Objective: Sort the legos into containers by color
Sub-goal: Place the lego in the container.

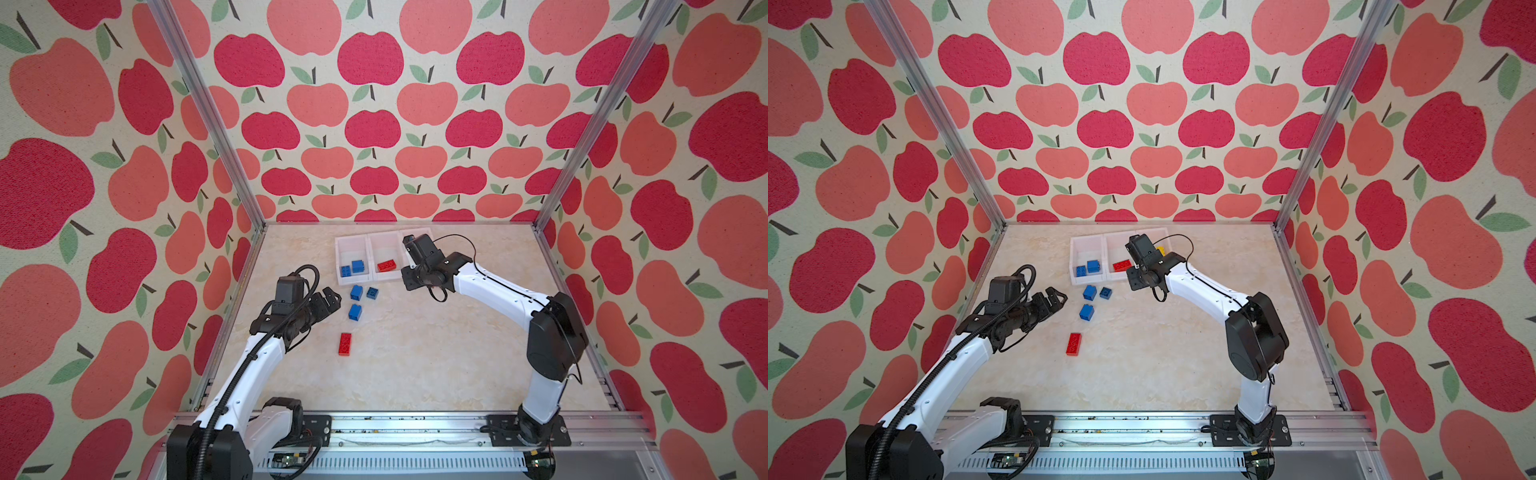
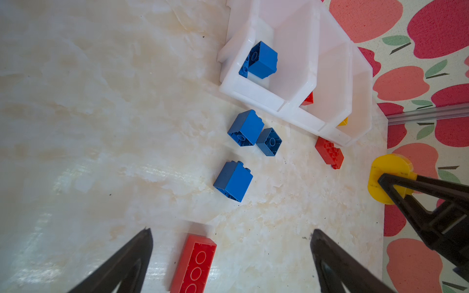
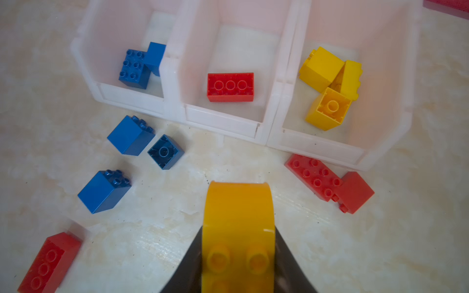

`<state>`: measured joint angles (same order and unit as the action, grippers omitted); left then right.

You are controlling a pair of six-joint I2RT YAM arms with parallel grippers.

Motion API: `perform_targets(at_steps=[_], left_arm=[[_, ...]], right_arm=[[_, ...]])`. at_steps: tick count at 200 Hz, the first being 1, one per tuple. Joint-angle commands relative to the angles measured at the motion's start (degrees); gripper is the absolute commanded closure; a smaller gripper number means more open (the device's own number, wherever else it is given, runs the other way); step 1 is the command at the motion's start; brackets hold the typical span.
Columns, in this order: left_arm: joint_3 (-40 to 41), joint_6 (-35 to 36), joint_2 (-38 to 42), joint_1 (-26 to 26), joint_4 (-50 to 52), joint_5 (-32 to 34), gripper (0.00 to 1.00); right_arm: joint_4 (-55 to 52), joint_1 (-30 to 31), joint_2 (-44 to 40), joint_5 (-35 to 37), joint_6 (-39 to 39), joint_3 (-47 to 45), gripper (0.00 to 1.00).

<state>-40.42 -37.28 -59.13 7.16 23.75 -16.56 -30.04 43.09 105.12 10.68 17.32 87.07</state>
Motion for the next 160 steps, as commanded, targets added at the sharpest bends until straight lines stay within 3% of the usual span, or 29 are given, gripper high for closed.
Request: perform_targets(at_steps=[1, 60, 160], left_arm=[[-1.3, -0.7, -0.8, 0.3, -0.9, 0.1, 0.01], [-2.0, -0.7, -2.2, 0.7, -1.3, 0.4, 0.01], [-2.6, -0.4, -2.9, 0.8, -1.2, 0.6, 0.01]], right_arm=[[1.4, -3.6, 0.1, 0.6, -2.5, 1.1, 0.70], [3.1, -10.4, 9.1, -2.5, -4.2, 10.7, 0.71], [1.7, -11.4, 24.0, -6.2, -3.1, 25.7, 0.70]])
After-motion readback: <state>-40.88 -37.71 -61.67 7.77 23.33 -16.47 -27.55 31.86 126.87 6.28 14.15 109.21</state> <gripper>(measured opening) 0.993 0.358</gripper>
